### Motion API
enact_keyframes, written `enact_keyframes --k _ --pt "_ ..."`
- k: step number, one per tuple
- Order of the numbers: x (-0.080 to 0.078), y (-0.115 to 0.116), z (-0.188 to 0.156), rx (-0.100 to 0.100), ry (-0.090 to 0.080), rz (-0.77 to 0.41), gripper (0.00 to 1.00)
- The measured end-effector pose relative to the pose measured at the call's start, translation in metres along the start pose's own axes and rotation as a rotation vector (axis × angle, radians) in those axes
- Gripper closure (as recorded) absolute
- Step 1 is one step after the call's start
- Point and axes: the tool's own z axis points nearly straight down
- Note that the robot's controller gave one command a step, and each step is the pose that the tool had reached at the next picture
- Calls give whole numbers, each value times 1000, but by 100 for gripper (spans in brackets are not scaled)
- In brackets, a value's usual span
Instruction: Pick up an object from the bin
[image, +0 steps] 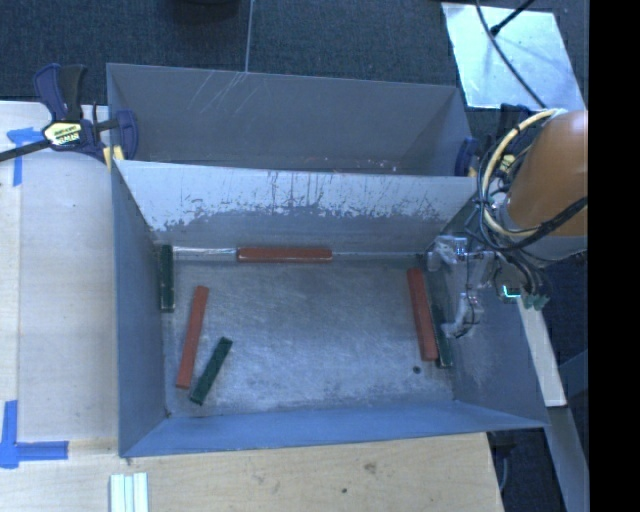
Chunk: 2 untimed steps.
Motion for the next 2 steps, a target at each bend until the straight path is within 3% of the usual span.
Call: enact_keyframes --k 1,2 --pt "26 -26 96 2 -8 -289 0" --pt "25 16 95 -15 -17 -1240 0"
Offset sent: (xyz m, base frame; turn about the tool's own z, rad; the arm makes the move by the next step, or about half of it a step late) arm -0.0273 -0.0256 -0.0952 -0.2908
